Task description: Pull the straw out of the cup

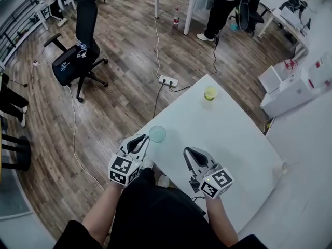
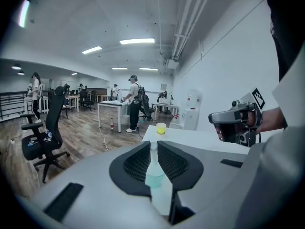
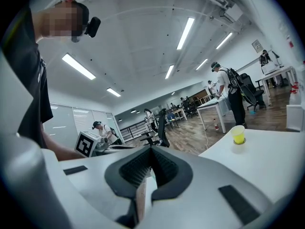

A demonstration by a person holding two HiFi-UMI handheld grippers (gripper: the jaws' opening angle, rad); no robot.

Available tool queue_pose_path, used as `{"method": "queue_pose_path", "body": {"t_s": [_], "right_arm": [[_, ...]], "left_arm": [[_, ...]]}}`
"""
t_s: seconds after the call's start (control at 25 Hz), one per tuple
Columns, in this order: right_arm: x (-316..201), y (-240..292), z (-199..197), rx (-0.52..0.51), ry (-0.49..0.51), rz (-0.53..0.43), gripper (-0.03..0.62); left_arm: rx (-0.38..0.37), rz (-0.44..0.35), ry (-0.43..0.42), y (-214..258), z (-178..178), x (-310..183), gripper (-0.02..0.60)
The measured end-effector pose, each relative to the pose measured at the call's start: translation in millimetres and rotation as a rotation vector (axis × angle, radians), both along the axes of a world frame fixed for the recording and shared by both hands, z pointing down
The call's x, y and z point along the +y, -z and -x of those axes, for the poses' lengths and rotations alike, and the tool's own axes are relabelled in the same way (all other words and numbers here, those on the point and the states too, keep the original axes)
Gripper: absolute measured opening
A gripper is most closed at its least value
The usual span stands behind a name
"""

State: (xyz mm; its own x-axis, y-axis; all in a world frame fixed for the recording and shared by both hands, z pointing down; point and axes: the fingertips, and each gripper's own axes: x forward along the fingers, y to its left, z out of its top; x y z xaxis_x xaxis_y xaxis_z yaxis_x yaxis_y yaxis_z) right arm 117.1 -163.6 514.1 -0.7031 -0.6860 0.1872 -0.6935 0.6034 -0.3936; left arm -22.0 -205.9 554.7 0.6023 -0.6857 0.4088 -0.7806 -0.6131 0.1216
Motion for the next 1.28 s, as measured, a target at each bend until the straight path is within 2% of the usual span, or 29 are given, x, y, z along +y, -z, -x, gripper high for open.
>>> {"method": "queue_pose_path", "body": {"t_s": [0.48, 0.76, 1.28], "right_arm": [[29.1, 8.0, -23.6, -0.036, 0.003, -0.028, 0.021], [30.0, 19.7, -18.8, -0.076, 0.016, -0.068, 0.021], [27.5, 44.4, -9.1, -0.077, 0.021, -0.129, 0.021]], "left_arm": [[0.027, -0.072, 0.104, 39.1, 4.4, 29.8, 0.057], [0.027, -0.127, 0.117, 70.1, 6.9, 43.5, 0.057], [0.055, -0.146, 0.131, 84.0, 22.1, 50.3, 0.056]]}}
